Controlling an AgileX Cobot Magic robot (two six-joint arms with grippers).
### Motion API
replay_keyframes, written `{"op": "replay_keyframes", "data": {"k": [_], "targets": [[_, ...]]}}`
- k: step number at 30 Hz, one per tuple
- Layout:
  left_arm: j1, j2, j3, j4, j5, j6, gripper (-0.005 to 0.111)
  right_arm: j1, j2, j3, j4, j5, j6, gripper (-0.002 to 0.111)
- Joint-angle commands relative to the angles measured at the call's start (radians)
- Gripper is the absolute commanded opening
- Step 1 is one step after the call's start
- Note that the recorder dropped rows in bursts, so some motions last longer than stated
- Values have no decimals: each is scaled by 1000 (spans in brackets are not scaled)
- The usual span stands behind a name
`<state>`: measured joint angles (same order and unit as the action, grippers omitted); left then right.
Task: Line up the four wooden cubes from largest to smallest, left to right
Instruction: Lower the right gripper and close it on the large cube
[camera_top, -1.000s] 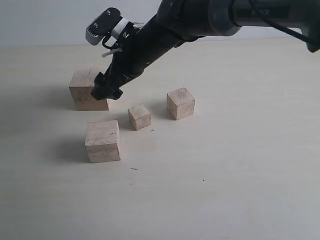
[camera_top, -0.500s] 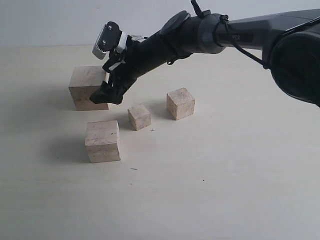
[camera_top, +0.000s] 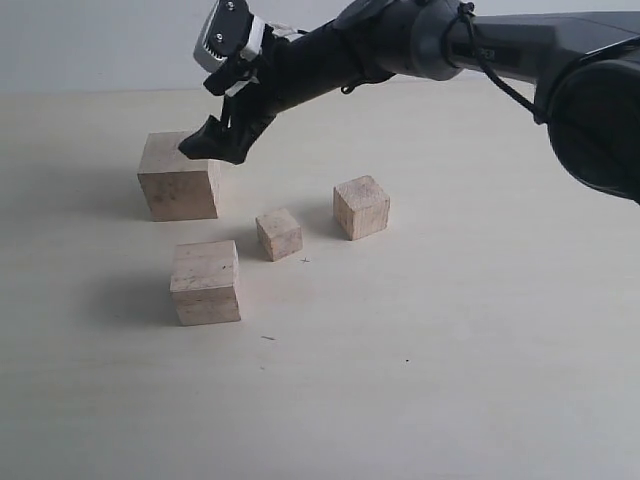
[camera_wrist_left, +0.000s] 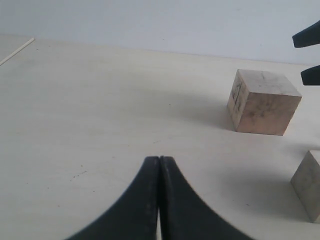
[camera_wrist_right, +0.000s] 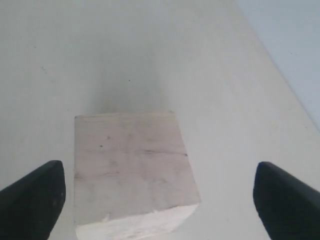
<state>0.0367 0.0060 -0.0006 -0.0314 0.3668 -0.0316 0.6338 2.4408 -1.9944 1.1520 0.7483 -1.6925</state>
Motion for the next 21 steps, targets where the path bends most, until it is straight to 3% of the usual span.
{"op": "replay_keyframes", "data": {"k": [1,7,21], "targets": [[-7,-6,1,-6,-12,4,0,-23,38,-9,88,35,-54,95],[-7,-6,1,-6,-12,4,0,-23,72,-13,183,117,-167,95],[-7,-6,1,-6,-12,4,0,-23,129,-17,240,95,-263,95]]}}
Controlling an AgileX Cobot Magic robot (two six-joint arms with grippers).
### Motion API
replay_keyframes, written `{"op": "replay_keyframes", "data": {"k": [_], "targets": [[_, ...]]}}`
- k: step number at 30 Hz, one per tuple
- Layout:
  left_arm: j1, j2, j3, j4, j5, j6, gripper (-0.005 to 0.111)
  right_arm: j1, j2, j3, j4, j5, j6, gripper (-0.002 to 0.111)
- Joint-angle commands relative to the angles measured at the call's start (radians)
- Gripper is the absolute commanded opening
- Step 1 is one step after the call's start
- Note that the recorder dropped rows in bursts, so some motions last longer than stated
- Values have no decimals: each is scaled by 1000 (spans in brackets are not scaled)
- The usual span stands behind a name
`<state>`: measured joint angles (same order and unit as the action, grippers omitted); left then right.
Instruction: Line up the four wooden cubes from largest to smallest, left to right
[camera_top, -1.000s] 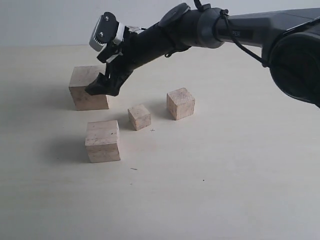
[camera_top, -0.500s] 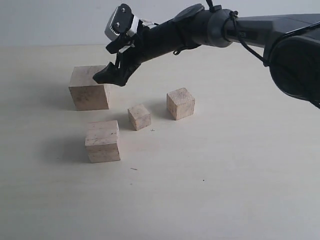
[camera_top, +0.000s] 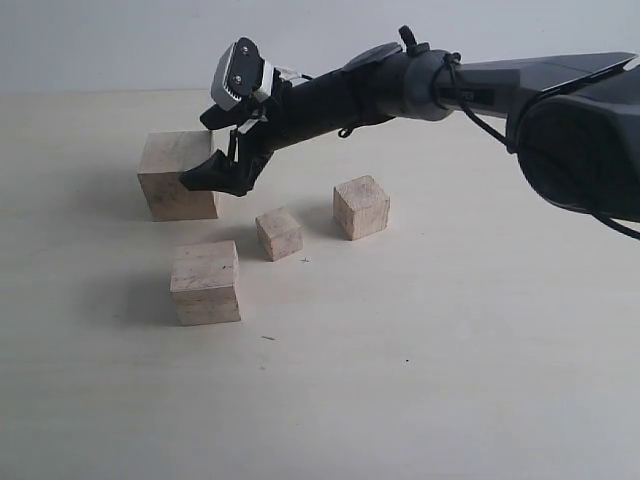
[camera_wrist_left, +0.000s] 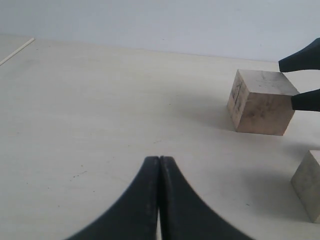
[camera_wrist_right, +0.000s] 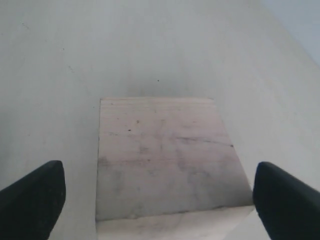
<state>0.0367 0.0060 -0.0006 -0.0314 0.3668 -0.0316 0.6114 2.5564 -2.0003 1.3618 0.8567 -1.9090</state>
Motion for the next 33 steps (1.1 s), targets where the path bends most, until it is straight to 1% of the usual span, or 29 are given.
{"op": "replay_keyframes", "data": {"k": [1,9,12,14,15,17,20,24,25,33], "targets": [[-7,-6,1,-6,-12,4,0,0,15,-11,32,-18,-52,95],[-7,-6,1,-6,-12,4,0,0,40,-11,103,-33,-107,95],[-7,-6,1,-6,-12,4,0,0,48,-11,103,-41,-107,95],[-7,-6,1,-6,-12,4,0,0,49,-11,103,-41,-107,92],[-7,-6,1,-6,-12,4,0,0,49,-11,103,-41,-107,89],[-7,-6,1,-6,-12,4,0,0,49,-11,103,-35,-107,78],[-7,-6,1,-6,-12,4,0,0,49,-11,103,13,-73,50],[-7,-6,1,-6,-12,4,0,0,43,-11,99,94,12,8],[-7,-6,1,-6,-12,4,0,0,39,-11,91,119,28,0],[-7,-6,1,-6,-12,4,0,4,-28,-11,64,206,81,0]]}}
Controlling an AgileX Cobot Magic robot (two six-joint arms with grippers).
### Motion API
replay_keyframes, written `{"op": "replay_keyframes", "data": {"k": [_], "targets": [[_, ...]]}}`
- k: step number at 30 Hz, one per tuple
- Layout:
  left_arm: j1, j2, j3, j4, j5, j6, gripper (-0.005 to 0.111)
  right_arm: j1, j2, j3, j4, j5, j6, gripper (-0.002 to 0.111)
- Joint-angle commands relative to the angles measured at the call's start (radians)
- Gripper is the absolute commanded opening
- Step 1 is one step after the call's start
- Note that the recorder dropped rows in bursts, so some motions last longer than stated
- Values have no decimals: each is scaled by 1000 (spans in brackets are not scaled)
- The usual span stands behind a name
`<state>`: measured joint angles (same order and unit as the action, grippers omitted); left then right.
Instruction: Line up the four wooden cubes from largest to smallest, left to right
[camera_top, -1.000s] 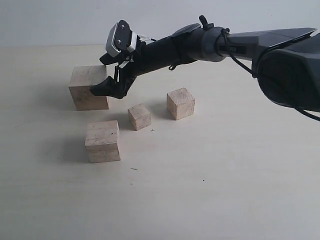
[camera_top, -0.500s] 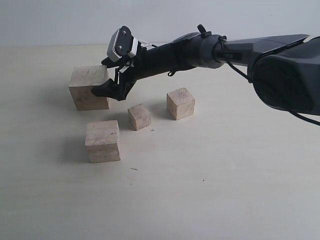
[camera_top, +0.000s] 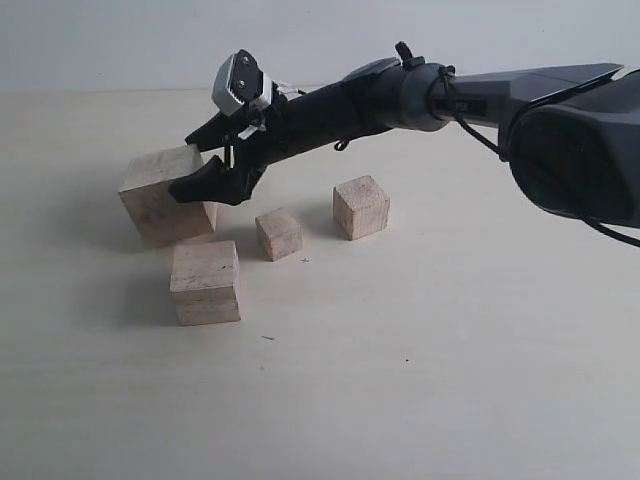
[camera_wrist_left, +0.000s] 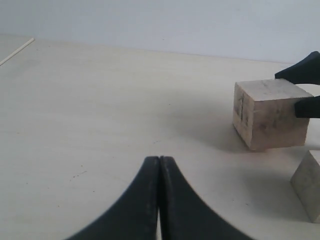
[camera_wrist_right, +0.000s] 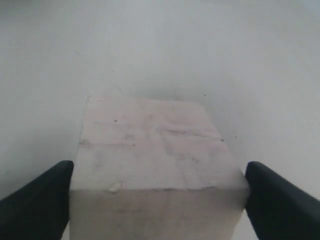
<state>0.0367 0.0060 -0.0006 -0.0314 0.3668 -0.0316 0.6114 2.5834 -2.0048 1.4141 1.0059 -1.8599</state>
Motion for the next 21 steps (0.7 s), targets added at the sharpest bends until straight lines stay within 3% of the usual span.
{"op": "replay_keyframes", "data": {"k": [1,10,21], "targets": [[-7,-6,1,-6,-12,4,0,11,-63,-7,5,64,32,0],[-7,-6,1,-6,-12,4,0,126,-95,-7,-29,48,100,0],[-7,-6,1,-6,-12,4,0,244,-93,-7,-274,-84,157,0]]}}
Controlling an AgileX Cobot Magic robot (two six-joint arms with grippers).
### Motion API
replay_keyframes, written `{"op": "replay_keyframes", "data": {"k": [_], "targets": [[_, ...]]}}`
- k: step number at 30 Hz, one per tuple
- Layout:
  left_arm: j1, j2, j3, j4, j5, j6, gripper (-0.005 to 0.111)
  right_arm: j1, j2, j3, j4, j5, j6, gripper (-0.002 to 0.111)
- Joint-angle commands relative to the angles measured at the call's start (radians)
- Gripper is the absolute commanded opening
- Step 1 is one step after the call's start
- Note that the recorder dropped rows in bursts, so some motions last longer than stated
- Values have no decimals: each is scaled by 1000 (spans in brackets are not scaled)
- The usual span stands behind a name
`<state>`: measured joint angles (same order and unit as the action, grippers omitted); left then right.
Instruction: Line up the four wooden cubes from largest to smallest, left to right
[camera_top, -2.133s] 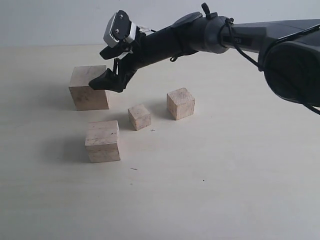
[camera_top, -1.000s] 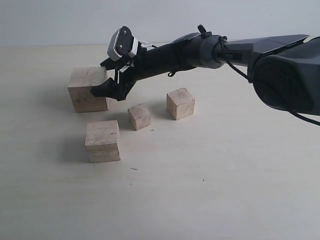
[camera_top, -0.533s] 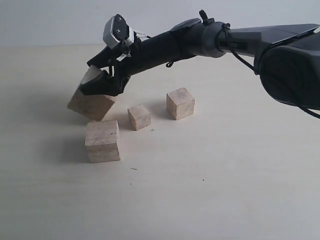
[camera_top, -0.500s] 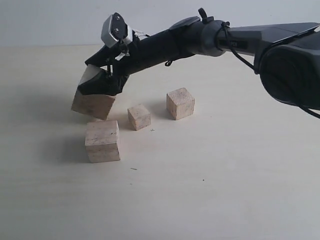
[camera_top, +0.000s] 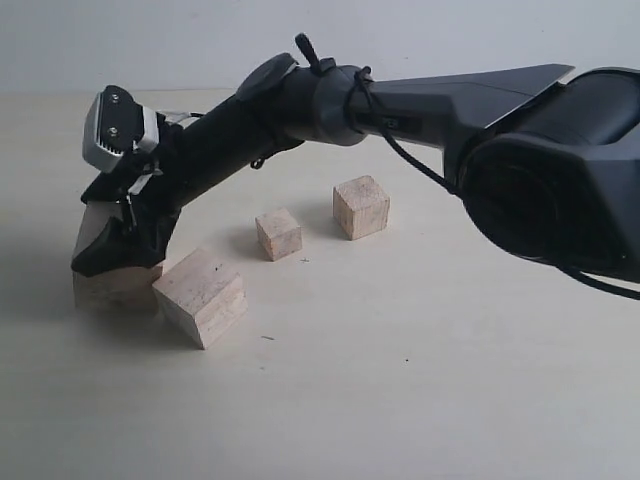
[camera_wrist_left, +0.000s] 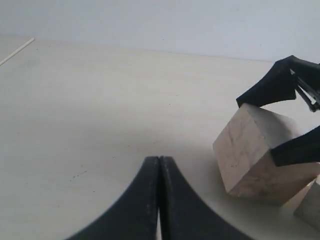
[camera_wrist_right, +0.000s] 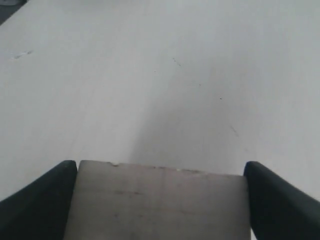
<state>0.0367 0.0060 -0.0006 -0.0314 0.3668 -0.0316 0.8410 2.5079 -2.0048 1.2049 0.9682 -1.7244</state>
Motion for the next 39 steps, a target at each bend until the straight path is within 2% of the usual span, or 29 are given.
{"op": "replay_keyframes", "data": {"k": [1,5,8,12,18,25,32,39], "targets": [[-7,-6,1,-6,-12,4,0,17,-17,-7,-94,-80,56,0],[-7,-6,1,-6,-12,4,0,19,-17,-7,-253,-161,225,0],[-7,-6,1,-6,-12,4,0,19,-17,-7,-388,-151,317,0],[-7,-6,1,-6,-12,4,0,19,-25,-7,-470,-139,412,0],[-7,-6,1,-6,-12,4,0,19,-34,-7,-536,-134,412,0],[-7,-6,1,-6,-12,4,0,19,-34,-7,-505,-134,404,0],[-7,-6,1,-6,-12,4,0,12,-34,-7,-502,-130,282,0],[-7,-6,1,-6,-12,4,0,-21,-34,-7,-502,-125,296,0]]}}
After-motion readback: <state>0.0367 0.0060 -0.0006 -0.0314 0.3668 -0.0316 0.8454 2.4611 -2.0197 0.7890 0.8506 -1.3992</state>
